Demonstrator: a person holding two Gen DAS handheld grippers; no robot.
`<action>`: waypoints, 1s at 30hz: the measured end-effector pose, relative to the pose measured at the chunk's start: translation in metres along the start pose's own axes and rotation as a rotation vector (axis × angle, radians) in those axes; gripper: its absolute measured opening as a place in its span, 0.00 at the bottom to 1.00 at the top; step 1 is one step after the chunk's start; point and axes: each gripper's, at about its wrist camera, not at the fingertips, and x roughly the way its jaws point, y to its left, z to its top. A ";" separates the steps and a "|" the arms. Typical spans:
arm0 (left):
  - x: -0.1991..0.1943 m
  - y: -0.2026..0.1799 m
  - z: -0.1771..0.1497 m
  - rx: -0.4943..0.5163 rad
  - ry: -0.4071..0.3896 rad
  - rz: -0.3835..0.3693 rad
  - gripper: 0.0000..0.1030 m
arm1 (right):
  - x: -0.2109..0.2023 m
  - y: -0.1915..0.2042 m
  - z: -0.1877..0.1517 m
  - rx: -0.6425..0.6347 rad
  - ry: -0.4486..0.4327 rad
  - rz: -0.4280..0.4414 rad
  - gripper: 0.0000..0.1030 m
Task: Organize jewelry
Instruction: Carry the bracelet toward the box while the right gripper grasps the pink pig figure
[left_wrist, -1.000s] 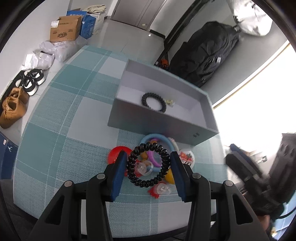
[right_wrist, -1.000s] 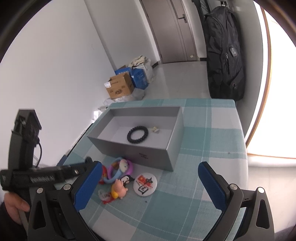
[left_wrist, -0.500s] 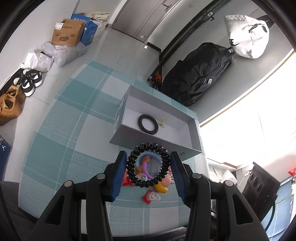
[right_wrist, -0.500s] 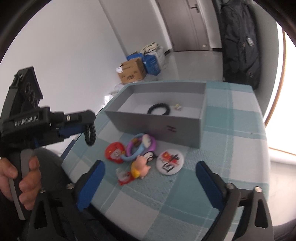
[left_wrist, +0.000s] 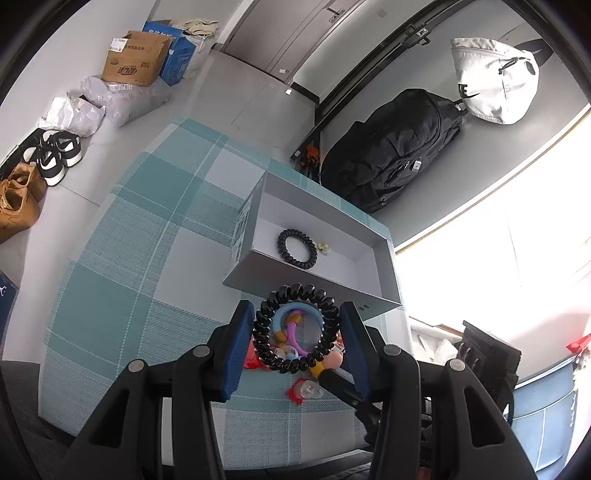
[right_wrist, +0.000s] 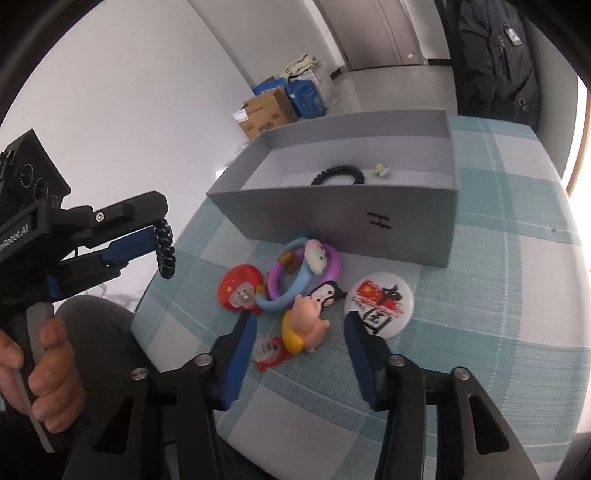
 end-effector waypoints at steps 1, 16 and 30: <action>0.000 0.000 0.000 0.000 0.000 0.001 0.41 | 0.001 0.002 0.000 -0.007 -0.002 0.001 0.36; 0.004 -0.001 0.000 0.006 0.024 -0.005 0.41 | -0.013 0.007 0.004 -0.032 -0.062 -0.037 0.16; 0.004 -0.024 0.005 0.056 0.017 -0.004 0.41 | -0.055 0.000 0.033 -0.009 -0.206 0.018 0.16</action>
